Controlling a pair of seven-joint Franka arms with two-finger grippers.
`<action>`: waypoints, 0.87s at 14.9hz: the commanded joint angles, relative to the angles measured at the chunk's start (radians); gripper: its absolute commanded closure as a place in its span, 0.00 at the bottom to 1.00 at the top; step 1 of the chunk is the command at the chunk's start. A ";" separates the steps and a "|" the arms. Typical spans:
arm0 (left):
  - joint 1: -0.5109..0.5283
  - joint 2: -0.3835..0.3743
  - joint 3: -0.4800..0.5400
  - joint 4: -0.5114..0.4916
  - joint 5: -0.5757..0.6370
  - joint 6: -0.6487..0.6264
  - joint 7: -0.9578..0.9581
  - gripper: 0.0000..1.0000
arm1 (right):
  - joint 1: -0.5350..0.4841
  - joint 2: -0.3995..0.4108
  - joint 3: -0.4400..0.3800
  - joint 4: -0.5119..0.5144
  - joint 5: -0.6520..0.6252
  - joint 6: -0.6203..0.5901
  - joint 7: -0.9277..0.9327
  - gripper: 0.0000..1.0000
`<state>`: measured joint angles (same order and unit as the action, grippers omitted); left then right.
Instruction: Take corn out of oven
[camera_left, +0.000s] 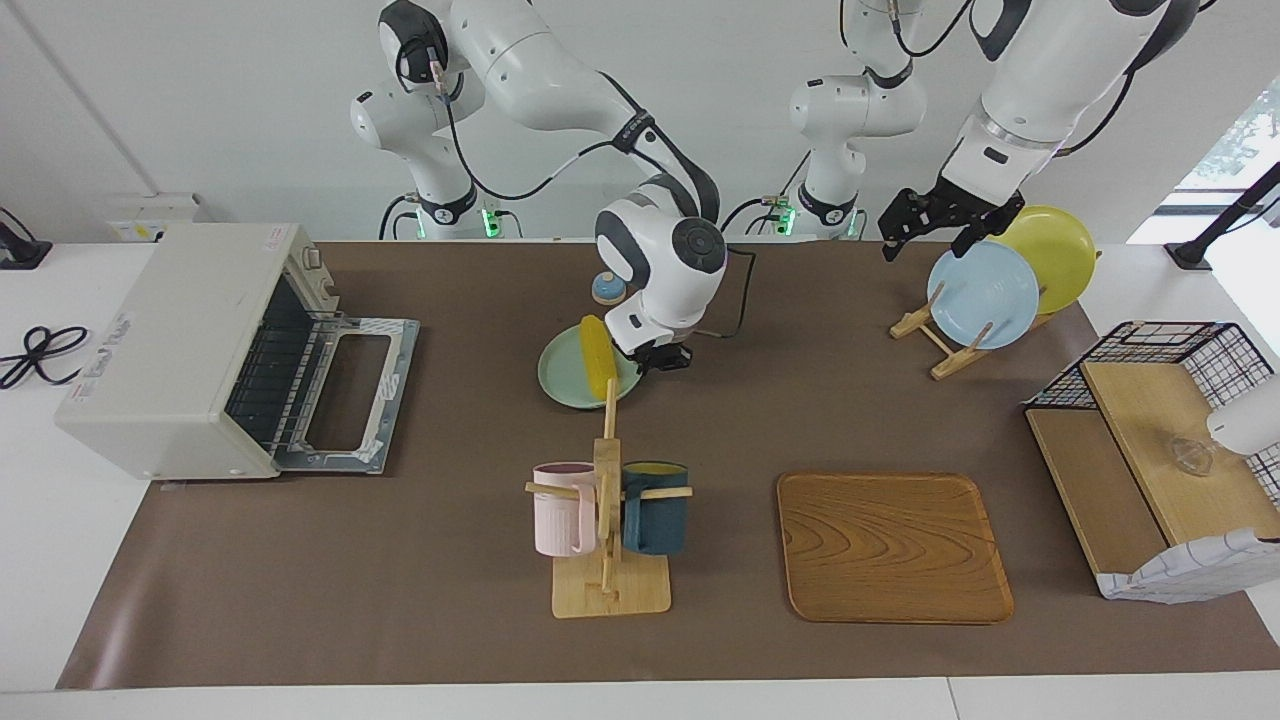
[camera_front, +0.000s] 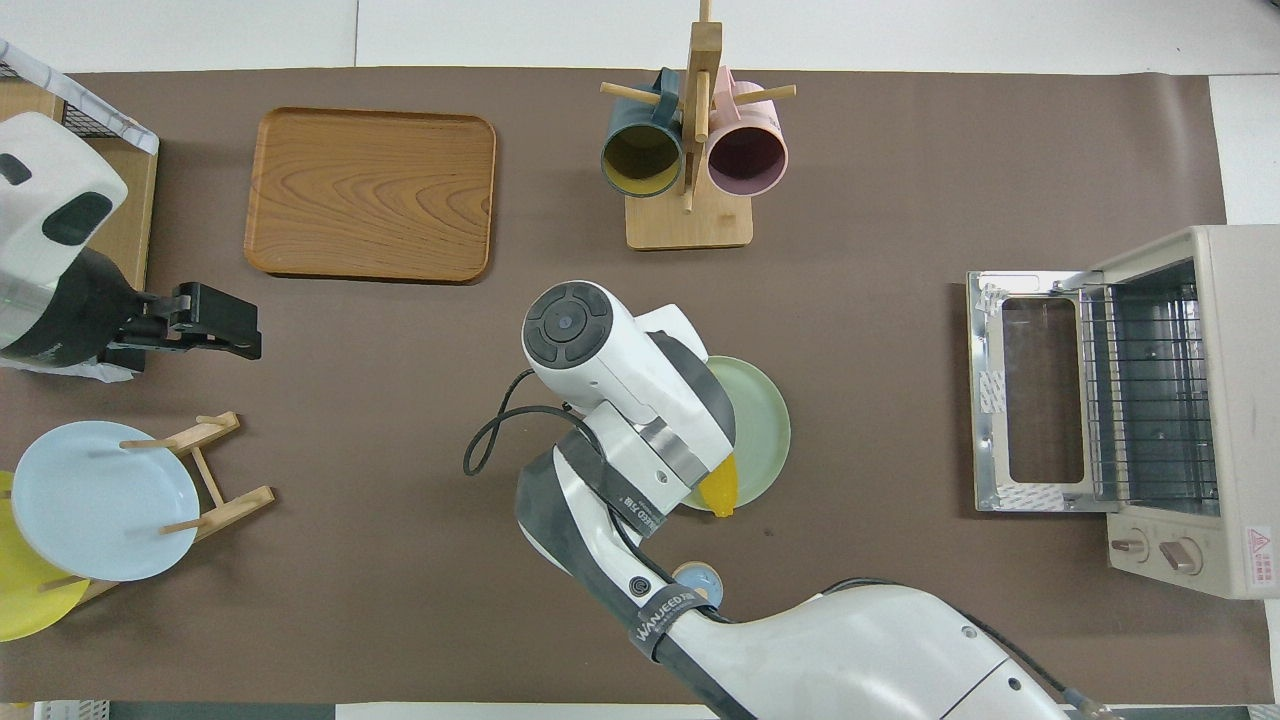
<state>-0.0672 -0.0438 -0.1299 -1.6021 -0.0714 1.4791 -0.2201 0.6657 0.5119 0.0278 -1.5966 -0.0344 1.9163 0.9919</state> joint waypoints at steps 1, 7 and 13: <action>0.017 0.001 -0.008 0.004 -0.008 0.015 0.007 0.00 | -0.014 -0.024 0.006 -0.055 0.046 0.081 0.005 1.00; 0.017 0.001 -0.008 0.004 -0.008 0.021 0.008 0.00 | -0.017 -0.029 0.004 -0.028 0.084 0.084 -0.004 0.54; 0.003 -0.007 -0.010 -0.027 -0.008 0.059 0.001 0.00 | -0.101 -0.119 -0.003 0.007 -0.081 -0.156 -0.025 0.72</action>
<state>-0.0636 -0.0437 -0.1351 -1.6038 -0.0714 1.5025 -0.2200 0.6231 0.4428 0.0178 -1.5798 -0.0876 1.8319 0.9912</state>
